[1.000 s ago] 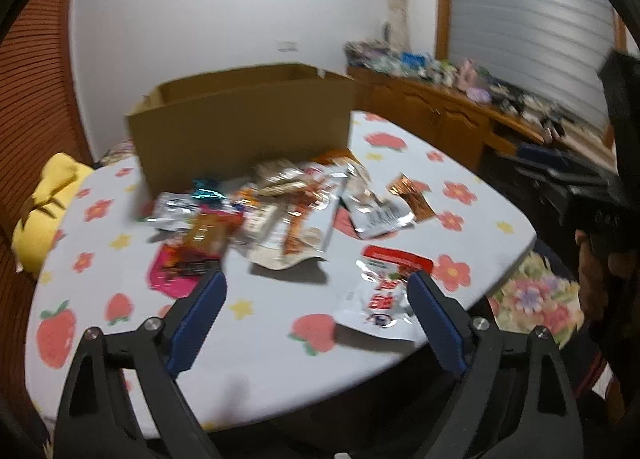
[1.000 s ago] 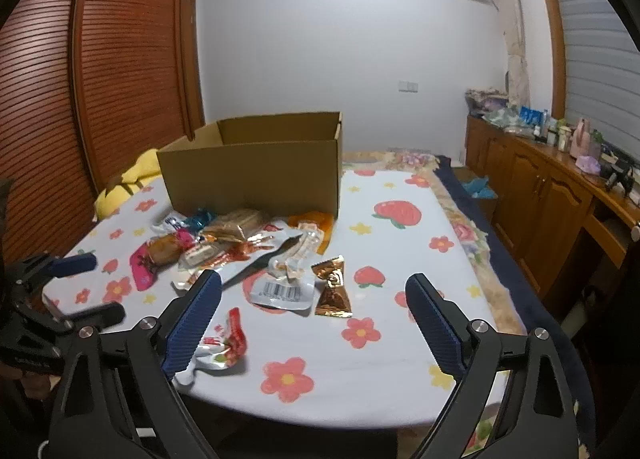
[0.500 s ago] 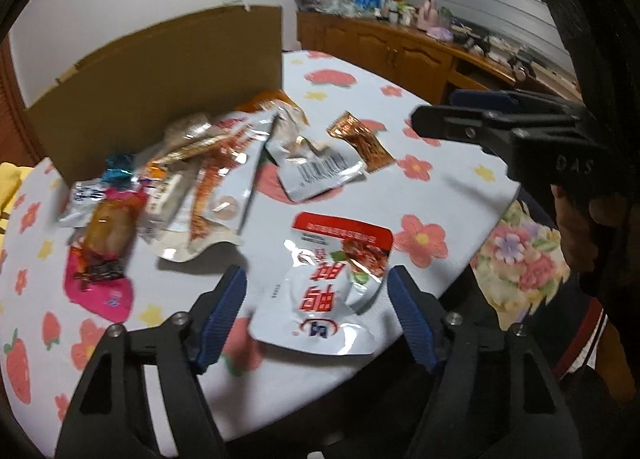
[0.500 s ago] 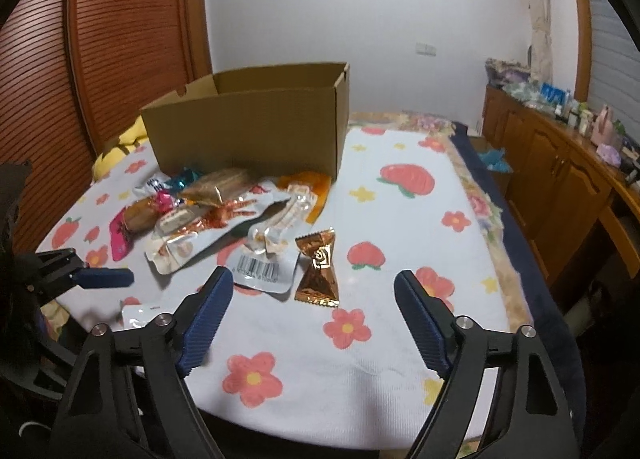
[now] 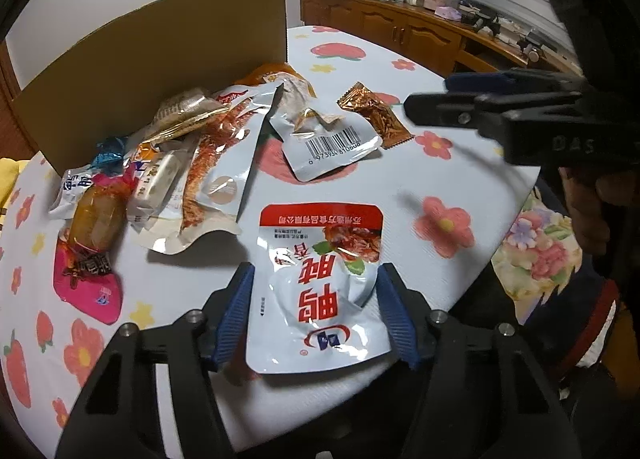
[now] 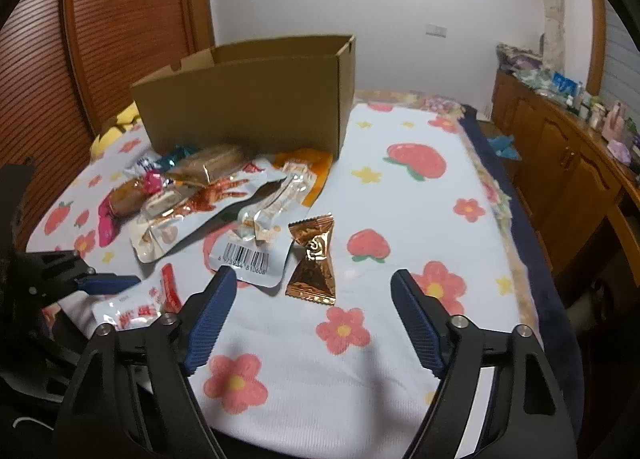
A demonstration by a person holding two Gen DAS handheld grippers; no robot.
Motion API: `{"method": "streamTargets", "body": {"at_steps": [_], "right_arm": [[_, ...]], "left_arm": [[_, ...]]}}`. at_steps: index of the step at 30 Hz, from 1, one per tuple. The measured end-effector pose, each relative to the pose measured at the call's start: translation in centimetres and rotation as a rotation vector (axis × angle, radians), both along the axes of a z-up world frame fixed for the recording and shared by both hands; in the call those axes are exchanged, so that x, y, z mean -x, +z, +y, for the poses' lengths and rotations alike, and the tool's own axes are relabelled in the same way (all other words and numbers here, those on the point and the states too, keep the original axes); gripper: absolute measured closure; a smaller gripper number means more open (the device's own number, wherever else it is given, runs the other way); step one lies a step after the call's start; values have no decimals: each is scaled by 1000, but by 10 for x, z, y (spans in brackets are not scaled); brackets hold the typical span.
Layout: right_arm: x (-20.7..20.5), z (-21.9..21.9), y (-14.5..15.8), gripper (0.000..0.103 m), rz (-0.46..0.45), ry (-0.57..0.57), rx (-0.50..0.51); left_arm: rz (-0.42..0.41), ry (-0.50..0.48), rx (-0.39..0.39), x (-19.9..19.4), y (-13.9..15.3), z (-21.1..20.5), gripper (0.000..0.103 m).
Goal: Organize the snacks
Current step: 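Grasp the white duck-neck pouch with the left gripper while the right gripper approaches the gold candy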
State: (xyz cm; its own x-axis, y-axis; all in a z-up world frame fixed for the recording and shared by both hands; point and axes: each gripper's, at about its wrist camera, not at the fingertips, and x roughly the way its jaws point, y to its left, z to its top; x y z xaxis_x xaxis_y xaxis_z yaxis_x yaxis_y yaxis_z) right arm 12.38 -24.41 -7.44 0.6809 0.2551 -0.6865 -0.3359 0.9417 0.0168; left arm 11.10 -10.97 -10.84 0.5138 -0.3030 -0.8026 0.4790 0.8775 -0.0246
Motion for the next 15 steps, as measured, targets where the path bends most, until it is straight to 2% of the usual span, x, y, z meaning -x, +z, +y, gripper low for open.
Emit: {"method": "streamTargets", "body": {"at_steps": [10, 15], "right_arm": [[-36, 7, -25, 42, 122, 37, 8], [-48, 4, -29, 56, 148, 32, -12]], "left_arm": [[0, 35, 32, -4, 1, 12, 43], [-16, 43, 64, -1, 5, 18, 43]]}}
